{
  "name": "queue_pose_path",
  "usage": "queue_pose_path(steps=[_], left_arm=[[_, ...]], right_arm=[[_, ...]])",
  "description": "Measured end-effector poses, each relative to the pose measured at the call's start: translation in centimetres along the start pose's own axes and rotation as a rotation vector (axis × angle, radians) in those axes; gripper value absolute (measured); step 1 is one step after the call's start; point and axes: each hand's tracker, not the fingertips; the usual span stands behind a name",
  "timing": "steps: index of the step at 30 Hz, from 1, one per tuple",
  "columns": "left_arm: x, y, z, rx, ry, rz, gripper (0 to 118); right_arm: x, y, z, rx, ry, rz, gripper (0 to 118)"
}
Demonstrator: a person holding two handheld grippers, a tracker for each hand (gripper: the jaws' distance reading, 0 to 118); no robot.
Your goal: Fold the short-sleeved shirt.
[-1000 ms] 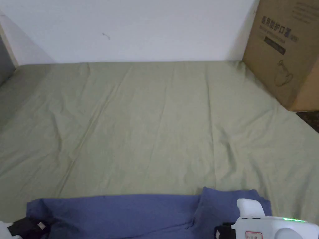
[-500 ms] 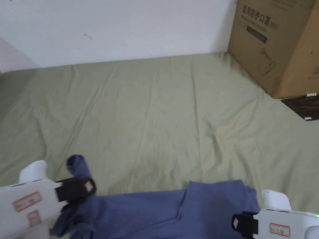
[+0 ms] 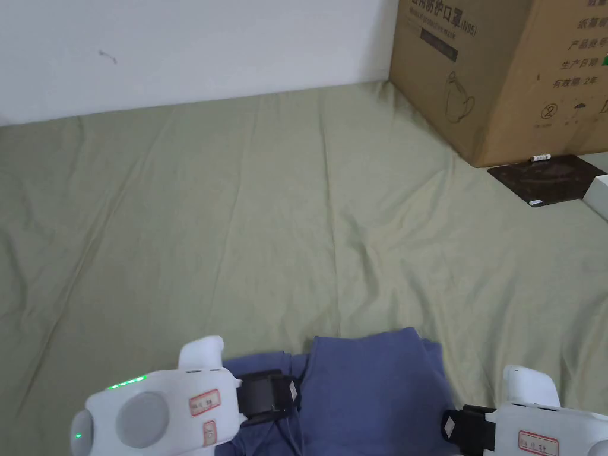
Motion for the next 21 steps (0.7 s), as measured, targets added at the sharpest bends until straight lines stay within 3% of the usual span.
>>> queue_pose_path(steps=[1, 2, 4, 5, 8, 12, 21], left_arm=[[-0.1, 0.3, 1.1, 0.035, -0.028, 0.014, 82], [-0.5, 0.5, 2.0, 0.082, -0.039, 0.022, 67], [-1.0, 0.9, 2.9, 0.109, 0.024, 0.023, 12], [-1.4, 0.9, 2.6, 0.113, 0.102, 0.026, 4], [-2.9, 0.3, 1.2, 0.075, 0.226, 0.008, 2], [-3.6, -1.6, -1.1, -0.021, 0.14, 0.081, 2], [1.4, -3.6, -2.6, -0.087, -0.003, 0.005, 2]], right_arm=[[0.0, 0.0, 0.0, 0.001, 0.0, 0.001, 0], [-0.1, 0.1, 0.0, 0.003, -0.002, 0.005, 0], [-0.4, 0.0, 0.1, 0.009, -0.003, 0.016, 0], [-0.5, -0.1, 0.1, 0.012, -0.002, 0.019, 0], [-0.8, -0.3, -0.2, 0.007, 0.017, 0.022, 0], [-1.2, -0.5, -0.4, -0.005, 0.028, 0.046, 0], [-1.1, -0.4, -0.5, -0.006, 0.037, 0.04, 0]])
